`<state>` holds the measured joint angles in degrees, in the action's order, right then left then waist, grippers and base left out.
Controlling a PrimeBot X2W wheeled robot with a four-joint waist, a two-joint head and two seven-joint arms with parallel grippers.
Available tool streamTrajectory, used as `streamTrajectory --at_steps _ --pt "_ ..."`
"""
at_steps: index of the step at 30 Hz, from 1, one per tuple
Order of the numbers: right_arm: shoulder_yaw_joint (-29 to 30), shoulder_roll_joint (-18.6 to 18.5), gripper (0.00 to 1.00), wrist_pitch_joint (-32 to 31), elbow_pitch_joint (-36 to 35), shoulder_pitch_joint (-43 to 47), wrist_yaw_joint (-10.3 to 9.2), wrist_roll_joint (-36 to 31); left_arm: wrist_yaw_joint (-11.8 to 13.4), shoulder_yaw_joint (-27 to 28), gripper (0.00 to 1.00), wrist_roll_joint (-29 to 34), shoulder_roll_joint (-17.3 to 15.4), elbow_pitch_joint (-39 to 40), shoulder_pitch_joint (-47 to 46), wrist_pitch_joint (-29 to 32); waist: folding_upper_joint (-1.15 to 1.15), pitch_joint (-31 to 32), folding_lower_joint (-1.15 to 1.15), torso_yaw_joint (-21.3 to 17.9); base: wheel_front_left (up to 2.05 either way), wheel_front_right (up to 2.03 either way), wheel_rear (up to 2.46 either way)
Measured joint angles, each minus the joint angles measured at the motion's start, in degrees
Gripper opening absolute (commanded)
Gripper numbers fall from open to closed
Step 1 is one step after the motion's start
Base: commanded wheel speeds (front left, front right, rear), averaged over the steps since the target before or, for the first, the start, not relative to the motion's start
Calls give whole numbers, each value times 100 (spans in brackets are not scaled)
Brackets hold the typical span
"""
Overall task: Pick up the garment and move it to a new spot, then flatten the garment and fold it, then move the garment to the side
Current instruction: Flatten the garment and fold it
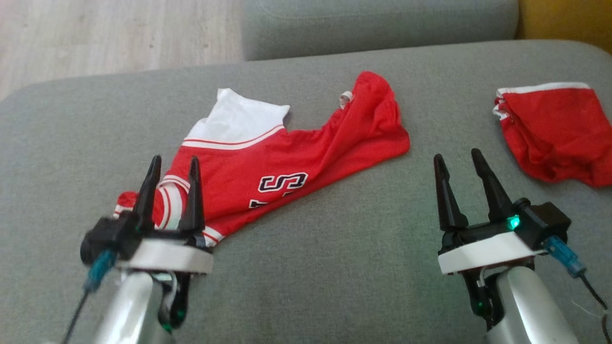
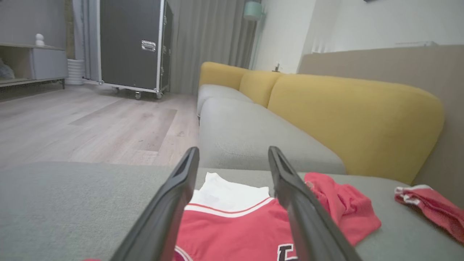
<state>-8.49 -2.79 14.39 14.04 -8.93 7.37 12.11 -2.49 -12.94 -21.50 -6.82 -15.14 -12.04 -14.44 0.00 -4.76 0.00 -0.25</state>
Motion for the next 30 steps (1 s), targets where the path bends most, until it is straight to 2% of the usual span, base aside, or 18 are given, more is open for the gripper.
streamTrajectory --at_steps 3,8,10,13,19,24,30 --pt "1 -1 100 0 -2 -24 0 0 -203 -178 100 147 -272 -453 -489 316 0 -149 0 -75 0 0 0" --pt "-53 -1 100 0 -56 -281 0 -1 -466 -760 100 157 -744 -1201 -2001 1402 0 -502 1 -242 0 0 0" --pt "-89 -2 100 0 -83 -403 0 -1 -483 -1167 100 -114 -875 -1451 -2595 1937 0 -656 1 -332 0 0 0" --pt "-155 -2 100 0 -129 -555 0 8 -509 -1947 100 -838 -1182 -1680 -3306 2788 0 -890 1 -506 0 0 0" --pt "-152 -3 100 0 -216 -705 0 112 -509 -3488 100 -1901 -1995 -1588 -4209 3896 0 -1325 2 -868 0 0 0" --pt "-145 -3 100 0 -252 -726 1 211 -509 -4480 100 -2683 -2408 -1341 -4567 4487 0 -1583 1 -1129 0 0 0" --pt "-142 -3 100 0 -316 -798 0 252 -509 -5188 100 -2993 -2704 -1347 -5013 4562 0 -1807 0 -1297 0 0 0"
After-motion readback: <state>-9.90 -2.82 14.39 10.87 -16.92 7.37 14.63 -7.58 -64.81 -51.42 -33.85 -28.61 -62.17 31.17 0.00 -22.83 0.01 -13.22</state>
